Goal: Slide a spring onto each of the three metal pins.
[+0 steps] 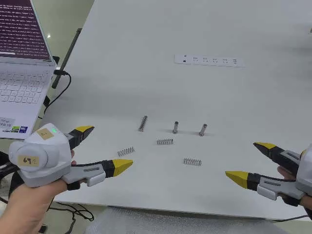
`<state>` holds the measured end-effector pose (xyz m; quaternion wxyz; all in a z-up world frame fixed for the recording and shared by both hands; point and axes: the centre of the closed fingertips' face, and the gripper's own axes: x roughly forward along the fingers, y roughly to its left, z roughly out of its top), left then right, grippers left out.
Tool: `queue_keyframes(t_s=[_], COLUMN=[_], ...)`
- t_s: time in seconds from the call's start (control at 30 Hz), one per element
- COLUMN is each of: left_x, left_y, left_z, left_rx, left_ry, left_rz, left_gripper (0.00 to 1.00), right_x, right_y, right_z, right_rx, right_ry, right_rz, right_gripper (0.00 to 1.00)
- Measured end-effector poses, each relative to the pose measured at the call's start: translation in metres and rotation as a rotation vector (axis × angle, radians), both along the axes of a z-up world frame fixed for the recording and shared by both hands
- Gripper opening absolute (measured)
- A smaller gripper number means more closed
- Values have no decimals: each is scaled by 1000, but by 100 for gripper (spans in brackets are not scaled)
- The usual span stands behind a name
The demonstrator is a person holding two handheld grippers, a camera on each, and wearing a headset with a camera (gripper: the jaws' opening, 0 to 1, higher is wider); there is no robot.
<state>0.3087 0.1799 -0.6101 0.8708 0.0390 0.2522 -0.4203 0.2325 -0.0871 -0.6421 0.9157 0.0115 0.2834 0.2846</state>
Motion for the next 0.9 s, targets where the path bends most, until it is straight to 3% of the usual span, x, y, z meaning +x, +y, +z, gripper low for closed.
queue_keyframes(t_s=[0.4,0.9], left_x=[0,2], left_y=[-6,0], left_z=[0,1], left_rx=[-6,-2], left_ry=[-1,-2], left_rz=[-9,-6], left_gripper=[80,79], right_x=[-4,-6], right_y=[4,5], right_z=[-2,-4], right_rx=[-4,-5], right_ry=[15,18], right_rz=[2,5], right_gripper=[70,70])
